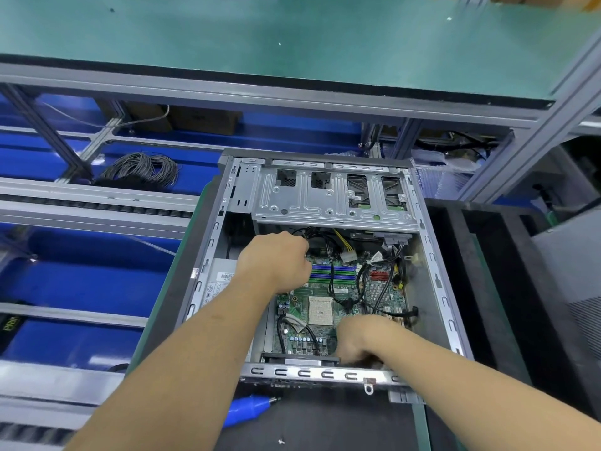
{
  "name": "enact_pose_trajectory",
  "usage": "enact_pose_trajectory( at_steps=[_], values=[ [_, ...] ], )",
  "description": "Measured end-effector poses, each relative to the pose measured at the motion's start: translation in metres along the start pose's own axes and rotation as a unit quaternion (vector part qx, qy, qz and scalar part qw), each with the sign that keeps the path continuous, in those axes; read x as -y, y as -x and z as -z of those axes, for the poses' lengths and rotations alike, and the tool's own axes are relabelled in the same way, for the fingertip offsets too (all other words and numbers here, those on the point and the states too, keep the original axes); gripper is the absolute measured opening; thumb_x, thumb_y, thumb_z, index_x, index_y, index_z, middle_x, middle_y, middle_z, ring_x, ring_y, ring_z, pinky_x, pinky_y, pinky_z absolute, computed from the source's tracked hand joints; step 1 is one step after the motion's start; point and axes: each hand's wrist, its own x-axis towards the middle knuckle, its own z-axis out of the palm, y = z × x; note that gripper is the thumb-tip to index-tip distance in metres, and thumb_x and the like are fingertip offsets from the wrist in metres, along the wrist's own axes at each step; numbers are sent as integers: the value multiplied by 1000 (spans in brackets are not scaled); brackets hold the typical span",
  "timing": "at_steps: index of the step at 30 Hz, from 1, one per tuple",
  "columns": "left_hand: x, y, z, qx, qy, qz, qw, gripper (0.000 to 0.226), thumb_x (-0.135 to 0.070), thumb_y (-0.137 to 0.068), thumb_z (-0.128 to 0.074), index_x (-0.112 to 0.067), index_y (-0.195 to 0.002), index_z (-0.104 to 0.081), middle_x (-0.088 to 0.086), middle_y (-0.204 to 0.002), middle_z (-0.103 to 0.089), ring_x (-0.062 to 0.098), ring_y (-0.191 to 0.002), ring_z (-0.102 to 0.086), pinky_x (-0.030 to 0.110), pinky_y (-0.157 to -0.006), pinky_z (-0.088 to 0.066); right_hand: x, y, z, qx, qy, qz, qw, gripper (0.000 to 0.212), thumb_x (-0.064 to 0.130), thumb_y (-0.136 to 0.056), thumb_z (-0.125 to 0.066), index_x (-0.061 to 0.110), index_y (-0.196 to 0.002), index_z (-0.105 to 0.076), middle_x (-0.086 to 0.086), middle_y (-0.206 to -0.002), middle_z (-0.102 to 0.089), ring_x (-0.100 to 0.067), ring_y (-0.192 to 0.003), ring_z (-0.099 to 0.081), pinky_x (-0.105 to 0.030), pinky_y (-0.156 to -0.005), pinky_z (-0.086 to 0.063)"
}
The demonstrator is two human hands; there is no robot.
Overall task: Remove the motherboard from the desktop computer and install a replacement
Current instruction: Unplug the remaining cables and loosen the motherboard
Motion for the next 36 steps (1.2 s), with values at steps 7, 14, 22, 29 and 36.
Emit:
enact_pose_trajectory(
  at_steps=[7,14,22,29,36],
  values=[
    [0,0,0,-2,0,2,1000,25,-28,-89,-43,-21,-66,-38,-1,-67,-51,17,-55,-46,29,-52,-33,-4,-6,-2,86,39,2,996,50,32,-107,-35,2,-146,-42,-13,-120,-56,-20,-66,-53,-32,-63,-47],
    [0,1,2,6,5,-2,1000,21,-28,-90,-43,-21,-71,-43,-2,-67,-51,21,-58,-49,32,-60,-44,1,-4,-1,93,8,-1,996,52,19,-105,-33,20,-157,-24,-3,-78,-47,-14,-54,-36,-25,-50,-36],
    [-1,0,0,5,3,1,1000,23,-29,-89,-43,-21,-68,-39,-2,-67,-48,17,-56,-43,32,-59,-40,1,-3,0,97,-33,-10,995,52,37,-107,-34,19,-155,-30,-1,-97,-55,-14,-60,-38,-26,-55,-36],
    [0,1,1,1,0,1,1000,24,-29,-89,-43,-21,-67,-38,-2,-66,-49,16,-55,-43,31,-58,-37,-1,-2,1,81,-71,-21,994,72,62,-99,-39,7,-145,-45,-1,-85,-51,-16,-64,-44,-28,-60,-43],
    [-1,1,2,11,3,4,1000,18,-29,-90,-42,-20,-75,-48,-2,-69,-51,17,-57,-45,32,-60,-40,-28,-5,5,-65,-221,-23,973,41,45,-93,-59,10,-72,-60,0,-55,-62,-12,-36,-51,-19,-41,-42]
  ],
)
